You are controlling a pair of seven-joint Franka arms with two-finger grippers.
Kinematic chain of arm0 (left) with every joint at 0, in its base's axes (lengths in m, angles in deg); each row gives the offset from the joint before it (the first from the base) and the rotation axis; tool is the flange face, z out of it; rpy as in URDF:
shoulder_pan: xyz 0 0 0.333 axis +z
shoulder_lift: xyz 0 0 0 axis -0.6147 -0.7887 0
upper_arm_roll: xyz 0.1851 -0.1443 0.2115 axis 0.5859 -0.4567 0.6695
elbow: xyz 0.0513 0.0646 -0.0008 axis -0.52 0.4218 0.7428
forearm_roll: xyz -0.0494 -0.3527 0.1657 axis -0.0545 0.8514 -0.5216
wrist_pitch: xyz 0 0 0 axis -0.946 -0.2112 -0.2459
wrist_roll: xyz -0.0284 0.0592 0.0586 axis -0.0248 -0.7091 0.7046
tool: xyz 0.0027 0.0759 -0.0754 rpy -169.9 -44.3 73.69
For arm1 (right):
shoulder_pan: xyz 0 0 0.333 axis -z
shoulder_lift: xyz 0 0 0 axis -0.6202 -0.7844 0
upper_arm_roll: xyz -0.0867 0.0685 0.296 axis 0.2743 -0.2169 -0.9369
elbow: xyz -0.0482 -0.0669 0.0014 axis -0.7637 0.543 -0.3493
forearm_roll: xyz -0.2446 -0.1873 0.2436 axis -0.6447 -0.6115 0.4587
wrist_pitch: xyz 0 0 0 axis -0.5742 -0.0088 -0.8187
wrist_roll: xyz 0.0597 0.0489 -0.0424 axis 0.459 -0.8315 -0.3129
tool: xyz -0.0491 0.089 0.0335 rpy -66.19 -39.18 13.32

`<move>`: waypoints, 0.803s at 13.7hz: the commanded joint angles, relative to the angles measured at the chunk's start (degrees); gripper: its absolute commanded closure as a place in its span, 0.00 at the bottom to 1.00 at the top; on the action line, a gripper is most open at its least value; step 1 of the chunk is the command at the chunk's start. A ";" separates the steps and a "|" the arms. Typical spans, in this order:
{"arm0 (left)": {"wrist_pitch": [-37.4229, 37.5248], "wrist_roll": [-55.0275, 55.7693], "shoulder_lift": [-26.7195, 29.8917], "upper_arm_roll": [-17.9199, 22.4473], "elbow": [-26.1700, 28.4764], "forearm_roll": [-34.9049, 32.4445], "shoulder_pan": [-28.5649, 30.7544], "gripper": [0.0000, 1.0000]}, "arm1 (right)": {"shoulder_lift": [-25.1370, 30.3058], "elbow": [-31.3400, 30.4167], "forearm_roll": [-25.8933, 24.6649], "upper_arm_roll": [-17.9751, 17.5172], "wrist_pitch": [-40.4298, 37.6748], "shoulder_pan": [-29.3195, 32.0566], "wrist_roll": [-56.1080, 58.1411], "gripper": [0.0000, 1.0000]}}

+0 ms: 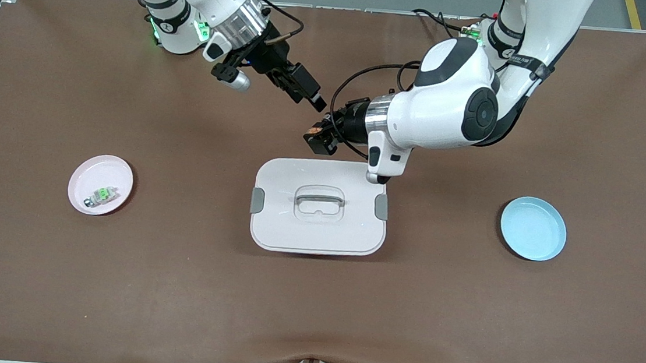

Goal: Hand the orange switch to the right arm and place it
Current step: 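Grasp the switch with the right gripper beside the left gripper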

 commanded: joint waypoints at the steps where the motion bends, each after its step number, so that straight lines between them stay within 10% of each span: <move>1: -0.65 0.85 -0.42 -0.07 -1.10 0.88 -0.43 1.00 | -1.47 0.13 0.33 0.26 2.62 -1.50 0.30 0.00; 11: -0.74 0.85 -0.42 -0.07 -1.10 0.88 -0.43 1.00 | -4.64 0.75 -4.42 0.26 6.14 -2.21 0.22 0.00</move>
